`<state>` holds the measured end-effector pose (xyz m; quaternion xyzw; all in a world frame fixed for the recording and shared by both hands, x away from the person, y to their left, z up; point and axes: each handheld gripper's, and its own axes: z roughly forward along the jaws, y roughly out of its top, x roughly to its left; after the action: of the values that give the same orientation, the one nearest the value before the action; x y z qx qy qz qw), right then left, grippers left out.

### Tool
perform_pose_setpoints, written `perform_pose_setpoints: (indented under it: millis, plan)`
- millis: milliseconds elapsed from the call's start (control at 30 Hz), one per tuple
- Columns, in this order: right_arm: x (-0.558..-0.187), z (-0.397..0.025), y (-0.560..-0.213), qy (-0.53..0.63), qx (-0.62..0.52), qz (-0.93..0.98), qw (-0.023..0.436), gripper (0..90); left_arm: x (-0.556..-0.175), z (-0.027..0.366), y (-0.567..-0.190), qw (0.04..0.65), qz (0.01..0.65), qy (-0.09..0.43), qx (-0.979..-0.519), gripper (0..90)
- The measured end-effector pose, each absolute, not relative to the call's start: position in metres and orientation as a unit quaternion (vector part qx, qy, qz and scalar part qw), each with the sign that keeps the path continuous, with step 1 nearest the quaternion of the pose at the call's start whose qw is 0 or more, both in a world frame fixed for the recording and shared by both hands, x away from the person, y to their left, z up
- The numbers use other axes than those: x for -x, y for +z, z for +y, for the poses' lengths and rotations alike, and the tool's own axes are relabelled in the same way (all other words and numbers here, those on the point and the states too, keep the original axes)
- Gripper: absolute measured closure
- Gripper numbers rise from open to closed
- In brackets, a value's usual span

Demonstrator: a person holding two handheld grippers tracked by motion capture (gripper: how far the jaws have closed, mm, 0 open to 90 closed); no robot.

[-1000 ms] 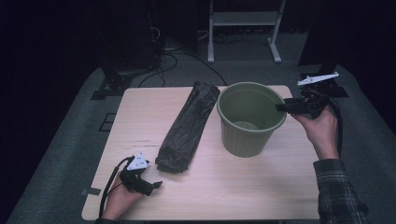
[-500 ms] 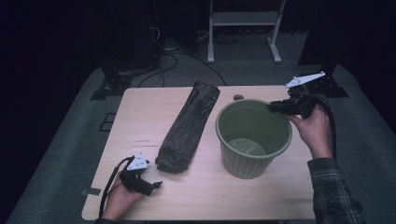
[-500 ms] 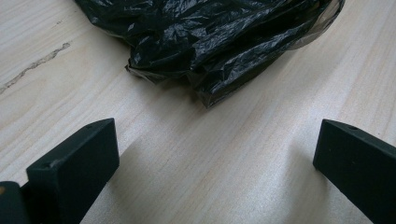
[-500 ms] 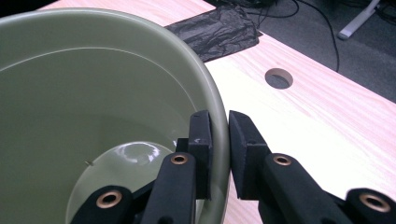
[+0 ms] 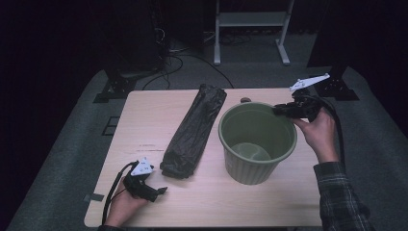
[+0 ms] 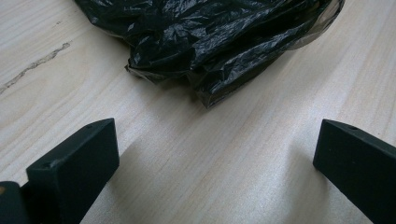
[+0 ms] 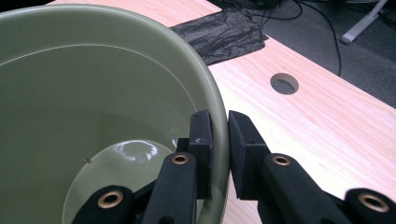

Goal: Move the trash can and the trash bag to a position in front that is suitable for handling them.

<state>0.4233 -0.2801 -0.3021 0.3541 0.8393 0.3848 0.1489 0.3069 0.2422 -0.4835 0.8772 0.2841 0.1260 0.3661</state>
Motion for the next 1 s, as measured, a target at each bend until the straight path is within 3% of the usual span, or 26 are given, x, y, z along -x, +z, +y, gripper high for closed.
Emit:
perform_pose_setpoints:
  millis: [1000]
  plan:
    - [-0.434,-0.193,-0.299,0.378,-0.284,0.872,0.129,80.3,-0.307,0.242,-0.484,0.367,0.284,0.126,-0.877,0.0]
